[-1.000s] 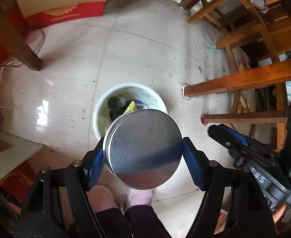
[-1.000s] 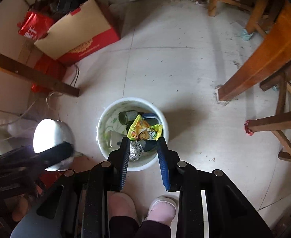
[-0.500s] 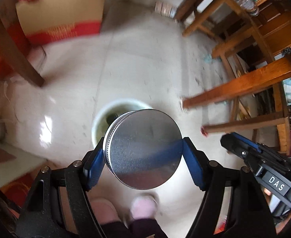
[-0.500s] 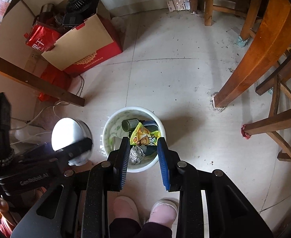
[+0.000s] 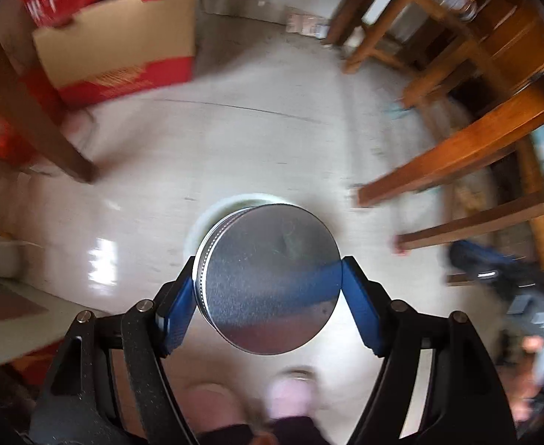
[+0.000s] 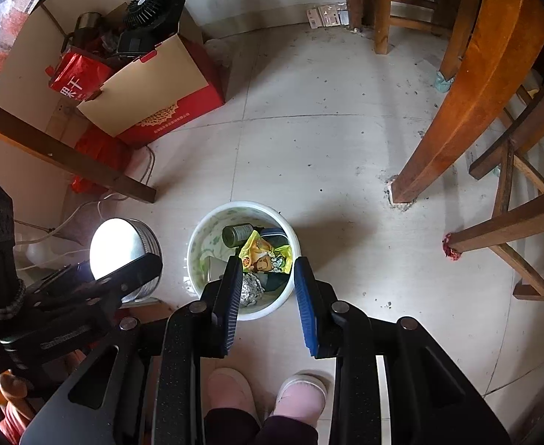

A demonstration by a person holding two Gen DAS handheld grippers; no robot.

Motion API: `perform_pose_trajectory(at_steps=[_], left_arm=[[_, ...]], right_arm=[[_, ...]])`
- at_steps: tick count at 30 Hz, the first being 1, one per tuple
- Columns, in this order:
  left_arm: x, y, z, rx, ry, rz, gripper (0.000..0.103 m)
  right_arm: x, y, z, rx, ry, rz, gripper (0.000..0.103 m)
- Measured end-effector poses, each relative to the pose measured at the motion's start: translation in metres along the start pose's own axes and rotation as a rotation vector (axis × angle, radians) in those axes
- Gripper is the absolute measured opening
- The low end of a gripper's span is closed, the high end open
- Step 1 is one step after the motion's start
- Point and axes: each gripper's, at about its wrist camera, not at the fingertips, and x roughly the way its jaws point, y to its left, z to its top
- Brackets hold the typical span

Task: Collect trash
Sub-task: 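Open the right tool to drop the snack packet while the left tool drops the tin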

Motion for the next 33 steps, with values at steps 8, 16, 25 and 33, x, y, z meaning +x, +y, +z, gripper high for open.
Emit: perform_pose_trajectory(at_steps=[8,16,25,33], left_arm=[[-0.001,-0.002,-0.005,0.112,-0.023,-0.102,0.073],[0.006,-0.010,-0.003,0.195,-0.013,-0.104,0.073],[0.002,-0.020,0.002,0.260,-0.042,-0.129,0.073],[0.013,-0.005,0.002,0.194,-0.003,-0.101,0.073]], right_arm=[[0.006,-0.003,0.018,-0.045,0.057,0.166,0.026],[0.024,0.020,0.038,-0.121,0.153,0.349,0.037],[0.062,0.047,0.044,-0.240,0.233,0.286,0.041],[0.061,0.032,0.043,-0.223,0.221,0.218,0.041]])
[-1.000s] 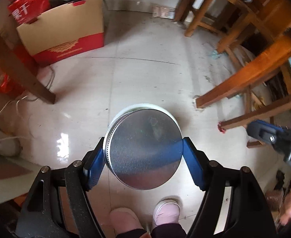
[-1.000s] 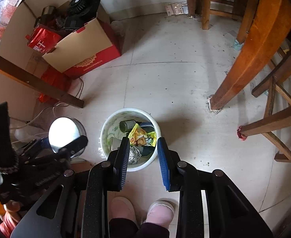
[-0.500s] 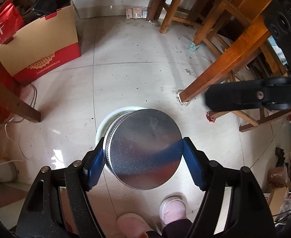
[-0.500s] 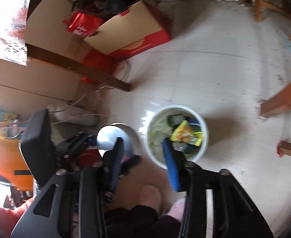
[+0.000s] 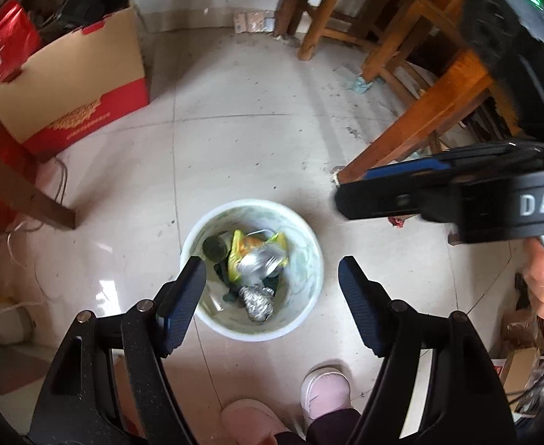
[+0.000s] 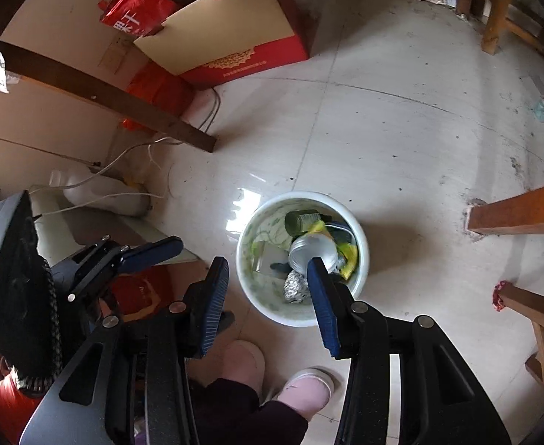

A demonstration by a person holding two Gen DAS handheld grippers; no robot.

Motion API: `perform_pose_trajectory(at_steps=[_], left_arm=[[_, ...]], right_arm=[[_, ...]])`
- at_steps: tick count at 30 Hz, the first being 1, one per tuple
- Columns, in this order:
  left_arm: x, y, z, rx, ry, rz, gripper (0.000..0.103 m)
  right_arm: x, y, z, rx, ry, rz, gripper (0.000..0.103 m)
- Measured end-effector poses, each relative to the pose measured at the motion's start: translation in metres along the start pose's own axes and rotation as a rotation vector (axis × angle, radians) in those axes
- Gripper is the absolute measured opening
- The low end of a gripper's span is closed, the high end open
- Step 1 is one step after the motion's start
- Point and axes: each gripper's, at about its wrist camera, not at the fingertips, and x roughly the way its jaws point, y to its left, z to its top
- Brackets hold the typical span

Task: Collect trash
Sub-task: 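Move both open tools back up to the table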

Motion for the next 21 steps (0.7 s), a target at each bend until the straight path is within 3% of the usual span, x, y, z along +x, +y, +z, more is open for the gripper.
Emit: perform_pose_trajectory(at_steps=[8,19,21], left_arm=[[-0.044,0.006,0.002,-0.088,0.028,0.056,0.073],[-0.199,-0.018,0.043,-0.167,0.012,0.132,0.073],[-0.230,-0.020,0.052,-0.194,0.000,0.113,0.073]], right_arm=[[-0.036,0.005,-0.012,0.069,-0.024,-0.082,0.041],[-0.167,0.064,-0.017,0.110,-0.109,-0.103,0.041],[-0.200,0.081,-0.014,0.094,-0.130,-0.115,0.041]])
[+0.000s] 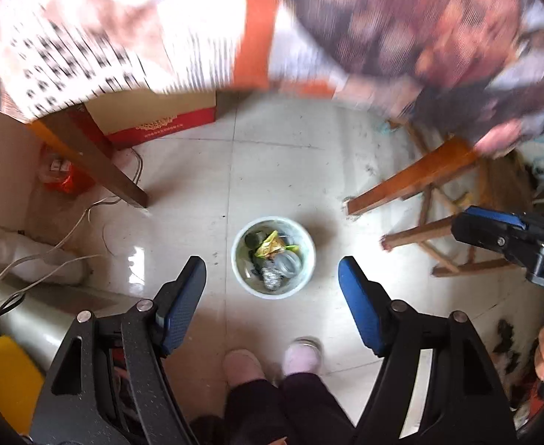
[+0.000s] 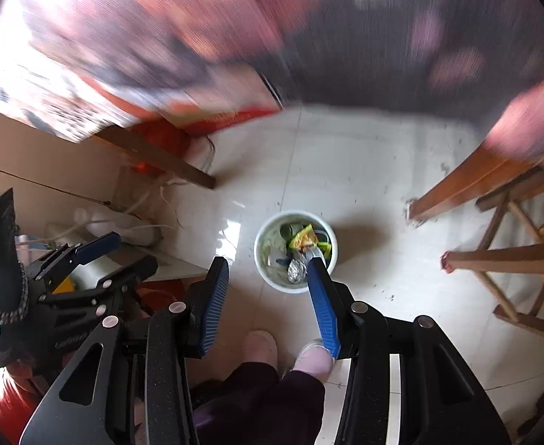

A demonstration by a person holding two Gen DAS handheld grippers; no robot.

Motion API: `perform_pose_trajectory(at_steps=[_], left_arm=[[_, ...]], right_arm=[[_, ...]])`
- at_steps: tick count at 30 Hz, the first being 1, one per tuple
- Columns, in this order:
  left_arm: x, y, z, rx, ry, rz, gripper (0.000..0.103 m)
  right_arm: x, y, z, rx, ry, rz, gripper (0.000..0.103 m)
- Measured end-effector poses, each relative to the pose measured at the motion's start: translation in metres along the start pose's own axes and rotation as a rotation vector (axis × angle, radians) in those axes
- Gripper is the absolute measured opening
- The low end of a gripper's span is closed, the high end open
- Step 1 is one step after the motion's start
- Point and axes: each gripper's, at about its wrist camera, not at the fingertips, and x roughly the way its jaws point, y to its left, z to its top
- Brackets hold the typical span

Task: Collect trash
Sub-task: 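Move both open tools back up to the table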

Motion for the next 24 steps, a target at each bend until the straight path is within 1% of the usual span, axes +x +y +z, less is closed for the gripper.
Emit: perform_pose_trajectory(at_steps=[1,4,6,7,8,12,13,16,19,20,24], left_arm=[[-0.011,0.001,0.003,-0.012,-0.009,-0.002,0.073],[-0.064,0.000,0.017,-0.044,-0.070,0.006,0.073],[-0.102,0.000,0.027,-0.054,-0.109,0.025,0.073],[-0.123,0.000,0.032,-0.063,-0.136,0.023,0.073],[-0.135,0.001,0.034,-0.069,-0.153,0.017,0.073],[-0.219,0.000,0.053,-0.086,-0.253,-0.012,0.073],[-0.231,-0.003,0.054,-0.084,-0.275,-0.013,0.073],[-0.295,-0.006,0.067,-0.061,-0.367,-0.010,0.073],[-0.348,-0.010,0.080,-0.033,-0.437,-0.017,0.073],[-0.360,-0.011,0.084,-0.027,-0.453,-0.022,0.073],[-0.426,-0.025,0.094,0.051,-0.556,-0.086,0.073]], right_arm=[[-0.013,0.004,0.003,-0.005,-0.012,-0.004,0.041],[-0.064,0.025,0.011,-0.009,-0.066,-0.002,0.041],[-0.102,0.041,0.017,-0.023,-0.109,-0.009,0.041],[-0.120,0.050,0.018,-0.032,-0.131,-0.018,0.041],[-0.133,0.055,0.019,-0.040,-0.146,-0.025,0.041],[-0.205,0.088,0.026,-0.078,-0.238,-0.056,0.041],[-0.217,0.094,0.027,-0.080,-0.253,-0.057,0.041],[-0.269,0.116,0.033,-0.085,-0.336,-0.059,0.041],[-0.304,0.138,0.039,-0.096,-0.404,-0.076,0.041],[-0.318,0.144,0.041,-0.098,-0.434,-0.085,0.041],[-0.364,0.165,0.048,-0.093,-0.537,-0.096,0.041]])
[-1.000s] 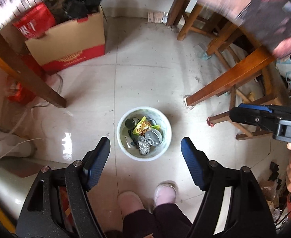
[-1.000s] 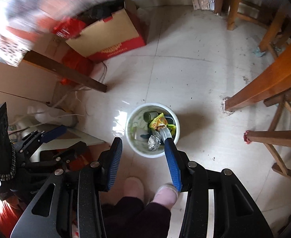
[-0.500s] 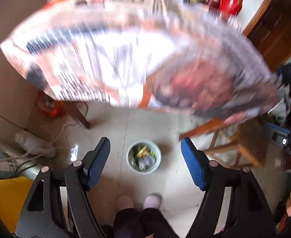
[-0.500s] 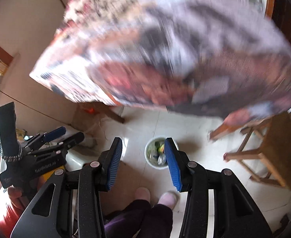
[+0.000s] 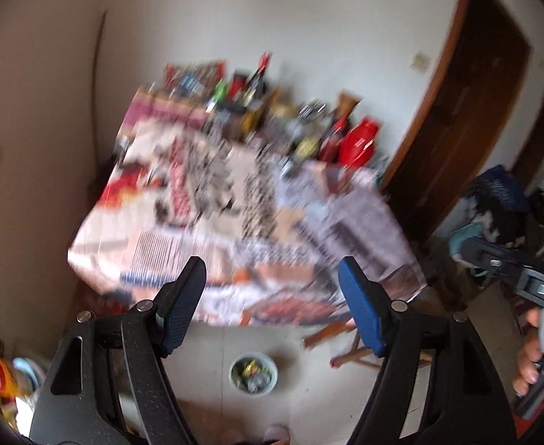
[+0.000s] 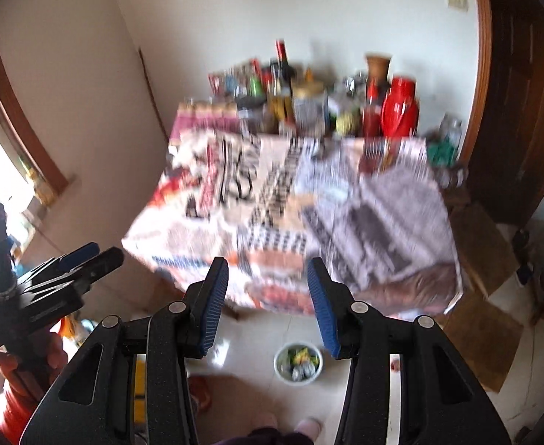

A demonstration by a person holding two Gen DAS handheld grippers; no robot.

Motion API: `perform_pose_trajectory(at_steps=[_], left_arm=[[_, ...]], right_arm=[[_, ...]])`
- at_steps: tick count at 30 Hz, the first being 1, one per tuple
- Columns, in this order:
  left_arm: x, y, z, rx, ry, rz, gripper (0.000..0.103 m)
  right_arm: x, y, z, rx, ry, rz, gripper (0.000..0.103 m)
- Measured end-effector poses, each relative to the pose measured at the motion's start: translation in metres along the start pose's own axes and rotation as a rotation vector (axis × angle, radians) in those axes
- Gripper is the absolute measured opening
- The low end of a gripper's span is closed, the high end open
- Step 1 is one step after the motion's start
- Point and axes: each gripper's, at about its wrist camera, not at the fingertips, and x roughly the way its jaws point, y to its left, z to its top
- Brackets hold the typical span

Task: Collect trash
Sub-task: 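Move both open tools back up to the table, then grasp the small dark bottle with the left tool while the right tool grasps the clear plastic container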

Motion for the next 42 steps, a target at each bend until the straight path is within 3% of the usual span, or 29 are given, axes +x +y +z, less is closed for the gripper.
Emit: perform_pose_trajectory(at_steps=[7,13,21,25,30,34,42], left_arm=[[-0.030,-0.025,0.049,0.109,-0.125,0.000,0.073],[-0.007,-0.042,0.071,0.147,-0.128,-0.015,0.073],[0.074,-0.065,0.117,0.137,-0.073,-0.011,0.073],[0.120,-0.080,0.141,0.120,-0.029,0.038,0.073],[0.174,-0.086,0.159,0.067,0.015,0.099,0.073],[0.224,-0.083,0.166,0.070,0.109,0.159,0.073],[0.308,-0.060,0.175,0.092,0.213,0.080,0.073]], right_arm=[[-0.038,0.005,0.024,0.029,-0.142,-0.064,0.056],[-0.031,-0.007,0.037,0.048,-0.148,-0.096,0.060],[0.009,-0.046,0.077,0.031,-0.128,-0.119,0.060],[0.035,-0.077,0.108,-0.024,-0.089,-0.138,0.060],[0.072,-0.113,0.134,-0.048,-0.026,-0.103,0.060],[0.111,-0.135,0.144,-0.032,0.034,-0.110,0.060],[0.193,-0.165,0.137,0.096,0.194,-0.091,0.060]])
